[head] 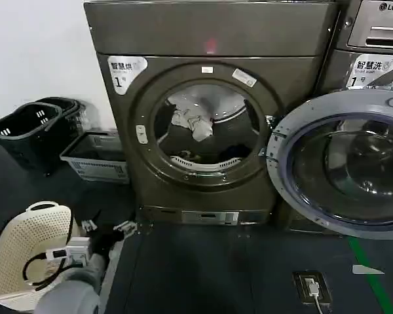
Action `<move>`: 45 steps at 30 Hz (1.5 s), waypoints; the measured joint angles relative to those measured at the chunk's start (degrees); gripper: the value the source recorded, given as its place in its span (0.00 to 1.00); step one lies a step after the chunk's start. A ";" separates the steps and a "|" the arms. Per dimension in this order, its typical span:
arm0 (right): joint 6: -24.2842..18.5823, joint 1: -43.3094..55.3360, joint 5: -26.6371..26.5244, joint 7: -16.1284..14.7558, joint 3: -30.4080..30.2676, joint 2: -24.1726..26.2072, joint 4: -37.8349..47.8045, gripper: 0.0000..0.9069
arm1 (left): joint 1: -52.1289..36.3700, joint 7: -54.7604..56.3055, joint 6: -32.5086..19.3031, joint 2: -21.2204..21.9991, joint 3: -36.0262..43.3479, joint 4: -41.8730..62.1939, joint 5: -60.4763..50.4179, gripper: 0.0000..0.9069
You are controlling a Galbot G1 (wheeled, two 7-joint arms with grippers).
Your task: Grasp the clothes from the dryer.
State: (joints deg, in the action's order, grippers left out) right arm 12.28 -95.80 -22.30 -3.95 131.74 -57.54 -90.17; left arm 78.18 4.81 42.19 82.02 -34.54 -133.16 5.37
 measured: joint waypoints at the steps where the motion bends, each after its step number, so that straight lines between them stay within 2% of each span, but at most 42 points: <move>1: 0.00 0.01 -0.02 0.00 -0.03 0.00 0.02 1.00 | -0.03 0.00 0.00 0.00 0.01 0.00 0.03 1.00; 45: -0.86 -0.02 -0.26 -0.05 1.06 -1.18 0.94 1.00 | 0.10 -2.48 0.00 0.09 0.02 -0.41 0.47 1.00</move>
State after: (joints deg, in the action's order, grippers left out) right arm 11.41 -95.82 -22.56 -4.00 132.81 -58.71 -89.23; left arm 78.28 2.33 42.19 82.11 -34.52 -133.57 5.84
